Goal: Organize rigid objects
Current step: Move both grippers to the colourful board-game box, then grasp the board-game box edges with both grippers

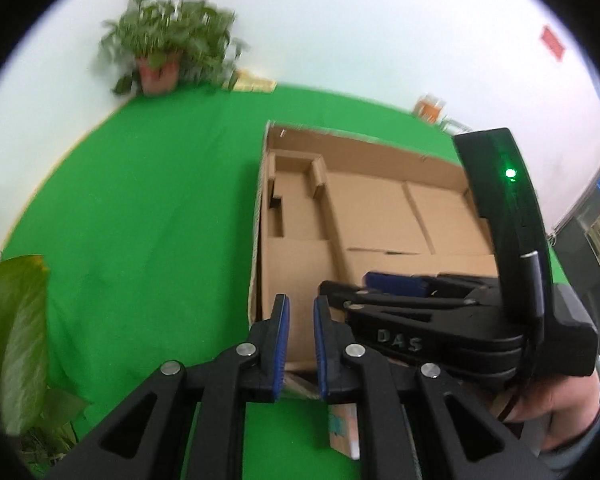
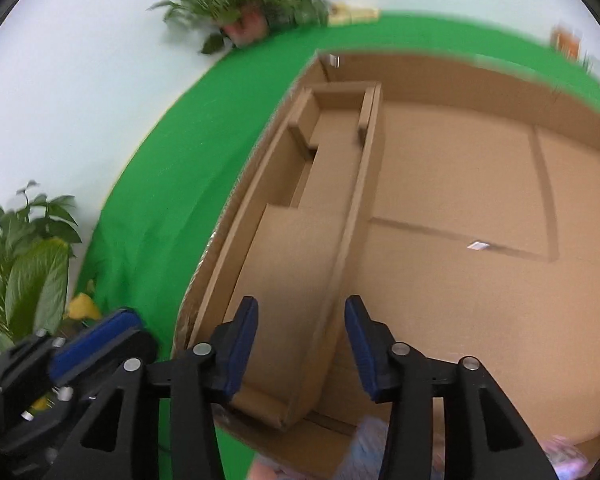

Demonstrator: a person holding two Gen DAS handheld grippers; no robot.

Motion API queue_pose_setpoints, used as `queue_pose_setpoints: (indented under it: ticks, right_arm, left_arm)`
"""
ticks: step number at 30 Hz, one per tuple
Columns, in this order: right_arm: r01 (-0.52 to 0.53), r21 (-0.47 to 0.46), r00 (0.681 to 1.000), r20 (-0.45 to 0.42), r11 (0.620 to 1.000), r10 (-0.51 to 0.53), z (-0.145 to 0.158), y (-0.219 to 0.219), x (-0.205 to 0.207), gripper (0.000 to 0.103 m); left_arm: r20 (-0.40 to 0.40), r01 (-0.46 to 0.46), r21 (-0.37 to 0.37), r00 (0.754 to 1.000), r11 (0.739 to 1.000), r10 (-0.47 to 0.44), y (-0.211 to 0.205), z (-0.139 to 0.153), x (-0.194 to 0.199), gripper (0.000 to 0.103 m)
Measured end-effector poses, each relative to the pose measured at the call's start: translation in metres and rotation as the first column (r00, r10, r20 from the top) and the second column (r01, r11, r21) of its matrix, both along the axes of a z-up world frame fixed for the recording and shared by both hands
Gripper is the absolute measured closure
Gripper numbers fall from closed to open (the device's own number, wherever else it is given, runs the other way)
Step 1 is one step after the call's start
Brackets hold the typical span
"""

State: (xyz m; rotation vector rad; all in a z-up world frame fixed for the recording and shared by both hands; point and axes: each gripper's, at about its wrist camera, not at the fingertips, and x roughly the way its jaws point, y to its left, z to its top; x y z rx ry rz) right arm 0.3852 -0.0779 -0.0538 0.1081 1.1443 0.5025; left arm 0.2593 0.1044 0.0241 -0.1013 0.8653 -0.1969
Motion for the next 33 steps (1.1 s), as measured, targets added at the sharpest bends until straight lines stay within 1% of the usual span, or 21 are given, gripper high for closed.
queue_pose_setpoints:
  ticks: [1, 2, 3, 4, 5, 6, 7, 8, 9, 11, 13, 15, 19, 21, 23, 26, 29, 33]
  right_arm:
    - [0.009, -0.015, 0.997, 0.071, 1.000, -0.007, 0.014, -0.007, -0.012, 0.033]
    - [0.028, -0.029, 0.991, 0.133, 0.999, -0.024, 0.026, -0.015, -0.024, 0.024]
    - [0.072, -0.053, 0.973, 0.224, 0.996, -0.058, 0.043, -0.027, -0.042, 0.010]
    - [0.114, -0.071, 0.949, 0.304, 0.991, -0.087, 0.055, -0.039, -0.059, 0.003]
    - [0.172, -0.095, 0.912, 0.391, 0.981, -0.122, 0.066, -0.053, -0.080, 0.000]
    - [0.244, -0.119, 0.871, 0.463, 0.962, -0.164, 0.074, -0.067, -0.101, 0.000]
    - [0.294, -0.130, 0.845, 0.499, 0.947, -0.193, 0.076, -0.082, -0.120, 0.000]
    - [0.329, -0.134, 0.828, 0.517, 0.935, -0.217, 0.077, -0.094, -0.136, 0.000]
    - [0.356, -0.134, 0.820, 0.519, 0.925, -0.241, 0.075, -0.105, -0.151, 0.000]
    - [0.394, -0.140, 0.809, 0.522, 0.909, -0.270, 0.072, -0.120, -0.174, 0.000]
    - [0.418, -0.144, 0.794, 0.538, 0.897, -0.284, 0.071, -0.129, -0.195, 0.000]
    - [0.420, -0.136, 0.797, 0.527, 0.897, -0.294, 0.068, -0.137, -0.212, 0.000]
    - [0.417, -0.150, 0.796, 0.536, 0.897, -0.281, 0.063, -0.140, -0.242, 0.000]
    - [0.409, -0.147, 0.802, 0.529, 0.901, -0.277, 0.058, -0.145, -0.252, 0.001]
    - [0.395, -0.148, 0.811, 0.519, 0.907, -0.269, 0.055, -0.147, -0.259, 0.001]
    - [0.381, -0.150, 0.832, 0.486, 0.912, -0.267, 0.048, -0.150, -0.265, 0.001]
    - [0.369, -0.152, 0.845, 0.466, 0.917, -0.263, 0.041, -0.149, -0.265, 0.001]
    - [0.349, -0.151, 0.857, 0.450, 0.925, -0.250, 0.035, -0.145, -0.264, 0.001]
  left_arm:
    - [0.045, 0.006, -0.001, 0.999, 1.000, -0.006, -0.002, 0.008, -0.013, 0.085]
    - [0.075, 0.008, 0.001, 0.997, 1.000, -0.008, -0.005, 0.013, -0.021, 0.078]
    - [0.108, 0.007, 0.009, 0.994, 1.000, -0.008, -0.008, 0.018, -0.030, 0.049]
    - [0.151, -0.002, 0.032, 0.988, 0.999, -0.003, -0.013, 0.024, -0.041, 0.011]
    - [0.214, -0.026, 0.073, 0.977, 0.997, 0.010, -0.020, 0.030, -0.054, 0.003]
    - [0.278, -0.044, 0.104, 0.961, 0.994, 0.014, -0.027, 0.034, -0.066, 0.001]
    - [0.362, -0.053, 0.140, 0.932, 0.989, -0.002, -0.039, 0.037, -0.082, 0.001]
    - [0.392, -0.043, 0.162, 0.920, 0.986, -0.024, -0.047, 0.037, -0.091, 0.001]
    - [0.395, -0.029, 0.168, 0.918, 0.985, -0.040, -0.052, 0.036, -0.095, 0.001]
    - [0.368, 0.025, 0.117, 0.927, 0.993, -0.067, -0.065, 0.031, -0.104, 0.001]
    - [0.333, 0.047, 0.078, 0.940, 0.996, -0.071, -0.072, 0.025, -0.106, 0.001]
    - [0.308, 0.058, 0.069, 0.948, 0.996, -0.077, -0.080, 0.020, -0.109, 0.001]
    - [0.289, 0.067, 0.095, 0.953, 0.993, -0.092, -0.094, 0.015, -0.120, 0.001]
    - [0.276, 0.072, 0.089, 0.956, 0.993, -0.095, -0.098, 0.009, -0.125, 0.001]
    - [0.248, 0.083, 0.064, 0.964, 0.994, -0.096, -0.099, 0.004, -0.128, 0.001]
    - [0.185, 0.069, 0.046, 0.980, 0.997, -0.076, -0.095, -0.006, -0.124, 0.001]
    - [0.117, 0.059, -0.009, 0.991, 0.998, -0.058, -0.087, -0.014, -0.123, 0.001]
    - [0.056, 0.055, -0.062, 0.997, 0.997, -0.052, -0.080, -0.024, -0.121, 0.001]
